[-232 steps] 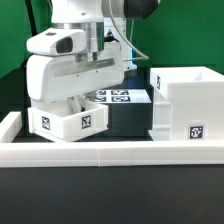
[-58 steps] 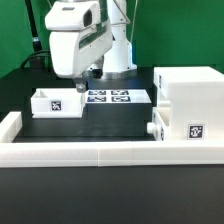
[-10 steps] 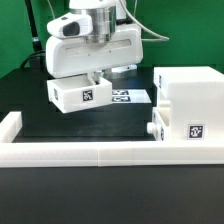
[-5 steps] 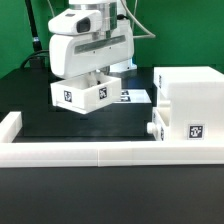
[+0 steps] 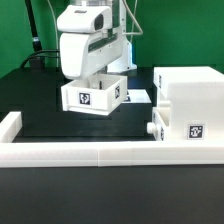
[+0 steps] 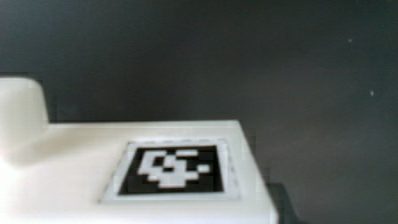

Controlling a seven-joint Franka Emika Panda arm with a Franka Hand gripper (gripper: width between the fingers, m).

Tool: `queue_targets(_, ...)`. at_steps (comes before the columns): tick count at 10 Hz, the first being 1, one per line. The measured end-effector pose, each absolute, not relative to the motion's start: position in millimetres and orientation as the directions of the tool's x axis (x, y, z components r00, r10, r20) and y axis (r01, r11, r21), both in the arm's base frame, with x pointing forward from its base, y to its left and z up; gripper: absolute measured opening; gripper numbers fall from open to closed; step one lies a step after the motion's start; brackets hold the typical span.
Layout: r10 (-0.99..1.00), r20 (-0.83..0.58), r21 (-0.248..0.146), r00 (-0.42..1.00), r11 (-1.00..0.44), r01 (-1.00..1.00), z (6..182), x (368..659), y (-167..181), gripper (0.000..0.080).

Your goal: Assemble drawer

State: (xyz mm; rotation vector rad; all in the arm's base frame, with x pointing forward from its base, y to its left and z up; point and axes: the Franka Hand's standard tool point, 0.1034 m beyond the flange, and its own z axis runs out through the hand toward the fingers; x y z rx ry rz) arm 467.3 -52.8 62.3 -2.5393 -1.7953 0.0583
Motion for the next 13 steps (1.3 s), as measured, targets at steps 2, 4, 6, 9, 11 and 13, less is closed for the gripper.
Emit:
queue_targets(2, 0.979, -0.013, -0.049, 0.202, -0.202, 0.978, 61.6, 466.8, -54.9, 0.0044)
queue_targets(4, 0.997, -0.016, -0.048, 0.076, -0.077, 0.996, 62.2, 473.5, -53.5, 0.0044)
queue_targets(6, 0.999, -0.016, -0.047, 0.048, -0.048, 0.998, 64.7, 492.8, -45.6, 0.0044)
queue_targets(9, 1.000, -0.017, -0.053, 0.017, -0.018, 0.998, 62.5, 511.1, -36.7, 0.0044)
queue_targets(11, 1.000, -0.017, -0.055, 0.019, -0.020, 0.998, 61.8, 510.6, -37.4, 0.0044)
queue_targets(13, 1.000, -0.017, -0.056, 0.019, -0.020, 0.998, 61.0, 510.3, -37.3, 0.0044)
